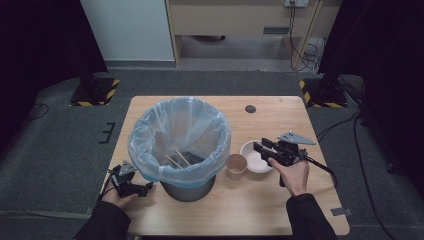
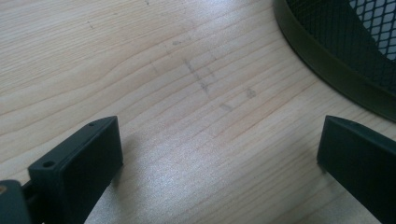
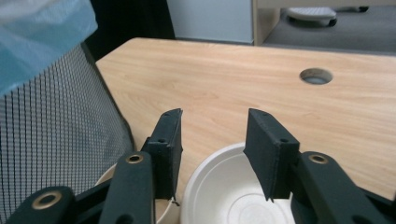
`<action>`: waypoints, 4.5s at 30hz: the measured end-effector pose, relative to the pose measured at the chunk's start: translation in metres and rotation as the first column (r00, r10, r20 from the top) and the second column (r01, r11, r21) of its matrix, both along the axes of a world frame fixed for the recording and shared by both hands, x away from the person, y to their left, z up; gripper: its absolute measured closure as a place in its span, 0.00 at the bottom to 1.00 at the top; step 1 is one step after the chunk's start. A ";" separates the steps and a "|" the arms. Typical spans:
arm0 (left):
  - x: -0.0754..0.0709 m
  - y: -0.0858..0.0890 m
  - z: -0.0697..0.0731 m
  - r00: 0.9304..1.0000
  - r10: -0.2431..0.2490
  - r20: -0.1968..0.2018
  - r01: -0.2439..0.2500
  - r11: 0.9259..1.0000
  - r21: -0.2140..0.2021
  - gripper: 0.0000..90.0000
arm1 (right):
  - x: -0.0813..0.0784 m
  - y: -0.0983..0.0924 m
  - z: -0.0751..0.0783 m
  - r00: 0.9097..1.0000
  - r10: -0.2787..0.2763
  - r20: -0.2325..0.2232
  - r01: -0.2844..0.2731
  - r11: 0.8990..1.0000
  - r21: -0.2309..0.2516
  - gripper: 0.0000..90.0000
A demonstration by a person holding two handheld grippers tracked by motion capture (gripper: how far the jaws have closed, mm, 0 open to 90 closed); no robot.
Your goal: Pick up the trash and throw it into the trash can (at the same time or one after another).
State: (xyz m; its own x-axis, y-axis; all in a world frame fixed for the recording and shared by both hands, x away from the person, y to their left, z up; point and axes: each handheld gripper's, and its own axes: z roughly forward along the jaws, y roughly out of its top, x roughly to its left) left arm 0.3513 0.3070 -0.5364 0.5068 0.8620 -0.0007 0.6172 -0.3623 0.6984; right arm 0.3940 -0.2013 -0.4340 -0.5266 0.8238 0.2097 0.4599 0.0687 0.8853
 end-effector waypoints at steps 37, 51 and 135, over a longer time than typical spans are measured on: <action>0.000 0.000 0.000 1.000 0.000 0.000 0.000 1.000 0.000 0.00 | 0.001 0.037 -0.043 0.974 0.112 -0.195 -0.139 0.981 -0.132 0.88; 0.000 0.000 0.000 1.000 0.000 0.000 0.000 1.000 0.000 0.00 | 0.002 0.035 -0.041 0.970 0.122 -0.210 -0.150 0.980 -0.128 0.92; 0.000 0.000 0.000 1.000 0.000 0.000 0.000 1.000 0.000 0.00 | -0.030 -0.068 0.087 0.955 -0.166 0.245 0.072 0.933 0.353 0.93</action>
State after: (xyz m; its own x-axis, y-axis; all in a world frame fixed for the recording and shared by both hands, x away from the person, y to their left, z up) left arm 0.3513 0.3069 -0.5364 0.5067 0.8621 -0.0005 0.6171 -0.3623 0.6985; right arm 0.3644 -0.2697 -0.3475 -0.5038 0.7892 0.3512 0.1903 -0.2952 0.9363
